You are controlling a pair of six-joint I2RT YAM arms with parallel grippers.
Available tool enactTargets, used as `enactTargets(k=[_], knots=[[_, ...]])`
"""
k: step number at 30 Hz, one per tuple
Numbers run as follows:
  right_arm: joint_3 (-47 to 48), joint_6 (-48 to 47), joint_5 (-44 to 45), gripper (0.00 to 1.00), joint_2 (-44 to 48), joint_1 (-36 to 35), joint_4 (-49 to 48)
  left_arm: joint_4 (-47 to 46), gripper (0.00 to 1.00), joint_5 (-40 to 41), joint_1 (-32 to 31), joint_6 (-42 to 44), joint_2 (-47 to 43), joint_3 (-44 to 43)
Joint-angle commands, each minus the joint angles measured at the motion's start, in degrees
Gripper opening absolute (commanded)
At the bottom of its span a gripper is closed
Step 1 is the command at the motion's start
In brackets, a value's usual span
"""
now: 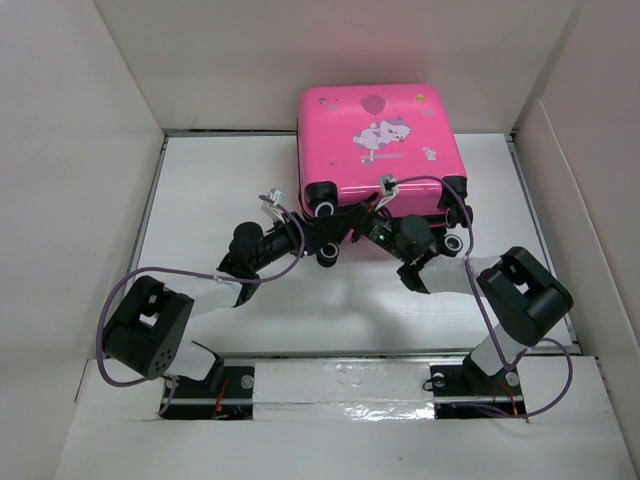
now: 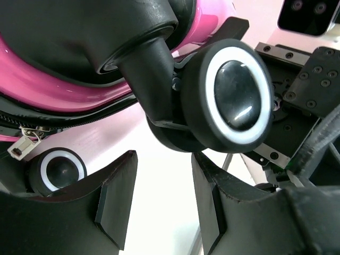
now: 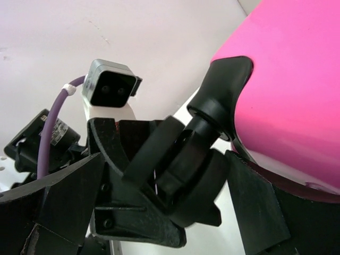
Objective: Pack the luggage
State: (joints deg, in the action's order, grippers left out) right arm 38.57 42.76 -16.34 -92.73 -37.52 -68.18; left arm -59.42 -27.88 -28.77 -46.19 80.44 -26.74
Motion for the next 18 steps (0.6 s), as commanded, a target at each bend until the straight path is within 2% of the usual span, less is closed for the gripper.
enactTargets(k=[1, 8, 10, 12, 14, 15, 18], knots=[[3.4, -1.8, -0.4, 1.00, -0.4, -0.1, 2.5, -3.8, 0.42, -0.9, -0.1, 0.7, -2.0, -2.3], [4.1, -2.1, 1.2, 1.00, 0.2, -0.1, 7.4, -3.0, 0.42, -0.5, -0.1, 1.2, -2.0, -2.3], [4.1, -2.2, 1.7, 0.94, 0.4, -0.1, 7.5, -3.1, 0.42, -0.4, -0.1, 1.3, -2.0, -2.3], [4.1, -2.2, 2.4, 0.82, 0.5, -0.1, 7.5, -3.0, 0.42, -0.5, -0.1, 1.5, -2.0, -2.3], [4.3, -2.8, 3.2, 0.64, 0.8, -0.1, 8.2, -2.5, 0.42, -0.1, -0.1, 1.9, -2.4, -2.0], [4.5, -3.2, 3.7, 0.48, 1.0, -0.1, 8.9, -2.1, 0.42, 0.1, -0.1, 2.2, -2.7, -1.9], [4.9, -5.4, 6.5, 0.37, 2.2, -0.1, 12.1, 1.4, 0.42, 1.8, -0.1, 4.6, -4.2, -1.7]])
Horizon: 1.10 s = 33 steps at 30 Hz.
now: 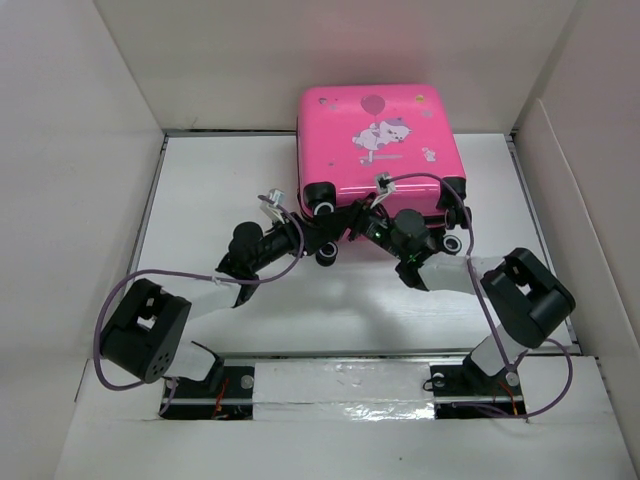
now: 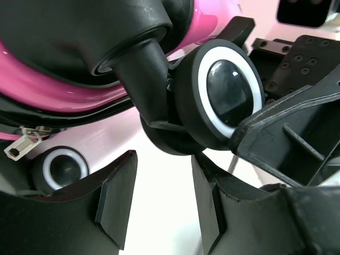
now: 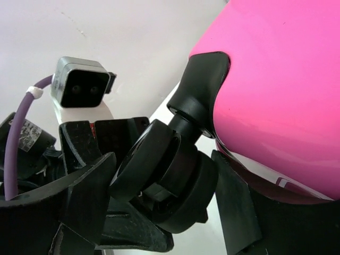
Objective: Pack the luggage
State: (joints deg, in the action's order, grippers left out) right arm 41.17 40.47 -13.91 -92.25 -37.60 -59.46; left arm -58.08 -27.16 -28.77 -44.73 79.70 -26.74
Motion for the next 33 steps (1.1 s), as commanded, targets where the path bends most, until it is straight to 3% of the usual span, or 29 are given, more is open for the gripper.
enactTargets(k=[1, 3, 7, 13, 18, 30, 33], knots=[[2.4, -3.7, 4.8, 0.29, 2.2, -0.5, 4.2, 1.1, 0.42, 1.7, -0.1, 4.0, -4.1, -1.6], [2.3, -5.7, 7.1, 0.20, 3.6, -1.1, 6.3, 5.9, 0.42, 4.7, -0.1, 6.0, -6.3, -1.3], [1.9, -9.2, 10.6, 0.15, 7.1, -2.9, 10.8, 16.0, 0.40, 14.9, -0.1, 11.6, -10.8, 0.0], [1.2, -13.3, 15.5, 0.11, 12.0, -4.7, 16.3, 21.3, 0.41, 22.3, -0.1, 14.4, -13.4, 0.7], [1.3, -14.4, 15.7, 0.11, 14.0, -4.7, 17.8, 18.7, 0.53, 21.7, -0.1, 16.4, -7.9, -0.5], [3.2, -14.5, 15.1, 0.11, 12.5, -4.7, 19.2, 6.4, 0.49, 20.5, -0.1, 17.0, 0.5, -2.4], [5.0, -15.0, 15.1, 0.17, 11.6, -4.7, 21.6, 4.9, 0.49, 20.3, -0.1, 16.6, 2.9, -3.5]])
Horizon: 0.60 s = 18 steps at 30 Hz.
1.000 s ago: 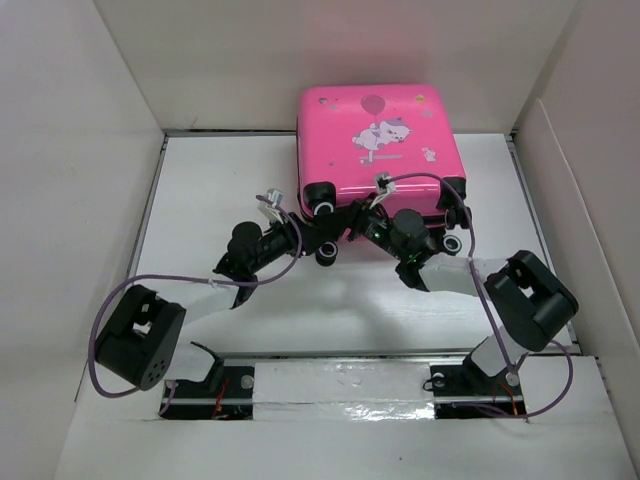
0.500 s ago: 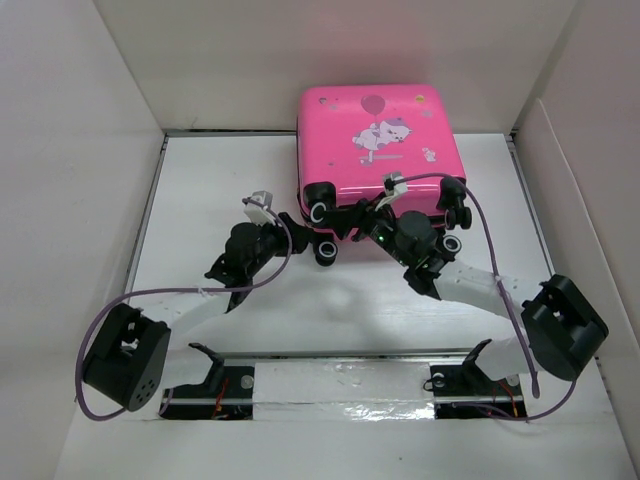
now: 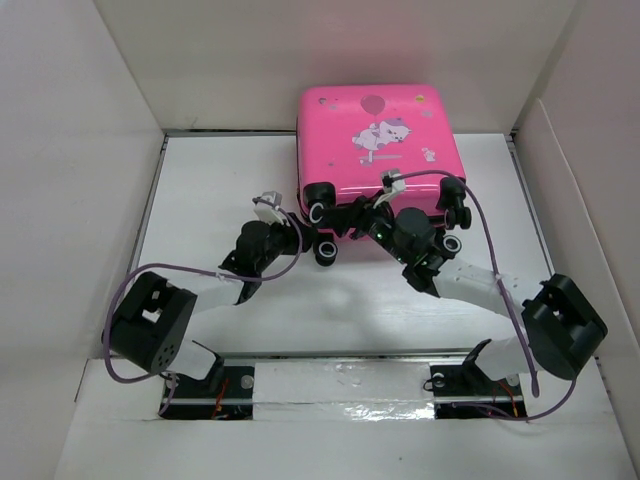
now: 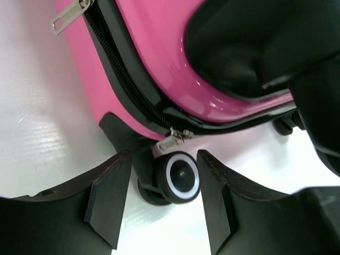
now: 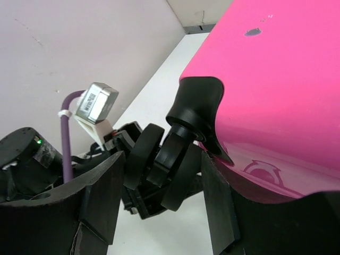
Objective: Pack the luggage
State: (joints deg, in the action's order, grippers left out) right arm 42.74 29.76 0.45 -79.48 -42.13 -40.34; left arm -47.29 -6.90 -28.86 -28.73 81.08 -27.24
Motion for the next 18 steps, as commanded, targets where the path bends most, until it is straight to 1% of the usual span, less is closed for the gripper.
enactTargets(k=[1, 4, 5, 10, 13, 18], knots=[[3.8, -4.5, 0.7, 0.25, -1.5, -0.1, 3.0, -6.1, 0.49, 0.0, 0.0, 0.6, 2.1, -3.2], [5.0, -4.6, 0.6, 0.41, -2.3, -0.1, 4.3, -6.9, 0.46, 0.0, 0.0, 0.5, 4.0, -4.0], [5.2, -4.6, 0.5, 0.43, -2.8, -0.1, 4.5, -7.3, 0.43, -0.1, 0.0, 0.5, 4.3, -4.2], [7.3, -4.1, 0.0, 0.52, -4.9, -0.1, 6.6, -8.3, 0.41, 0.2, 0.0, 0.3, 5.8, -5.1], [7.3, -3.0, -2.0, 0.55, -5.8, -0.1, 6.1, -8.7, 0.37, -0.1, 0.0, -0.2, 6.2, -5.4], [7.0, -1.8, -2.3, 0.59, -6.8, -0.1, 5.7, -9.2, 0.26, -0.6, 0.0, -0.4, 6.0, -5.4]])
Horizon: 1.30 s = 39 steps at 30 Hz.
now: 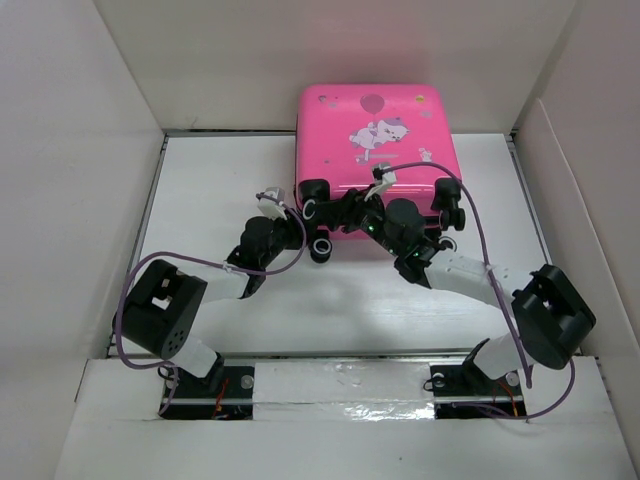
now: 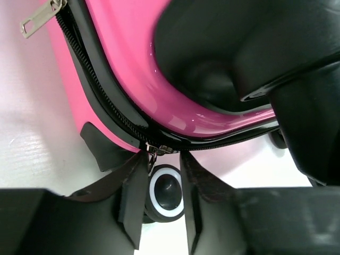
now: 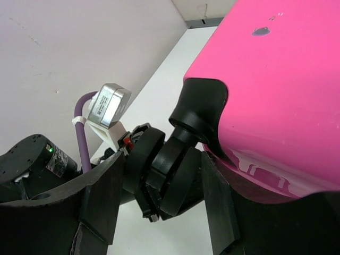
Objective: Pack the luggage
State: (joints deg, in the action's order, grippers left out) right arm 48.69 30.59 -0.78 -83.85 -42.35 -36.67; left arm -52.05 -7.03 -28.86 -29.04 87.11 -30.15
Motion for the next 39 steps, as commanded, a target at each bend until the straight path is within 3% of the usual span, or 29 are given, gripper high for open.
enactTargets(k=[1, 7, 11, 16, 24, 27, 28, 30, 31, 39], knots=[[1.0, -2.1, -1.3, 0.59, -2.8, 0.1, 1.8, -4.5, 0.25, -0.4, 0.0, -0.1, 0.0, -2.5], [0.9, -0.4, -2.7, 0.66, -3.9, 0.1, -0.1, -3.4, 0.14, 0.4, 0.0, 0.4, 0.0, -3.3], [0.9, 0.2, -2.8, 0.72, -4.3, 0.1, -0.2, -2.1, 0.00, 2.4, 0.0, 1.4, -0.7, -3.4], [1.1, 1.3, -4.0, 0.77, -5.6, 0.7, -1.5, -1.9, 0.00, 2.0, 0.0, 2.1, -1.6, -3.2], [1.9, 2.4, -4.2, 0.74, -7.4, 0.7, -3.8, -1.7, 0.00, 2.0, 0.0, 2.6, -1.9, -3.3], [2.1, 3.1, -4.4, 0.58, -8.3, 0.7, -5.8, -1.5, 0.00, 2.6, 0.0, 3.0, -1.9, -3.2], [1.7, 3.5, -4.6, 0.37, -8.5, 1.2, -6.9, -1.5, 0.00, 2.9, 0.0, 3.1, -2.0, -3.2], [1.0, 3.9, -4.1, 0.23, -8.8, 1.2, -9.2, -0.8, 0.00, 3.9, 0.0, 3.5, -2.3, -3.2], [0.4, 3.5, -3.3, 0.03, -8.6, 1.2, -9.2, -0.3, 0.00, 4.5, 0.0, 4.0, -2.6, -3.3], [-9.1, 0.5, 0.5, 0.00, 0.8, 1.7, -9.7, 4.6, 0.00, 13.1, 0.0, 6.4, -6.2, -1.8]])
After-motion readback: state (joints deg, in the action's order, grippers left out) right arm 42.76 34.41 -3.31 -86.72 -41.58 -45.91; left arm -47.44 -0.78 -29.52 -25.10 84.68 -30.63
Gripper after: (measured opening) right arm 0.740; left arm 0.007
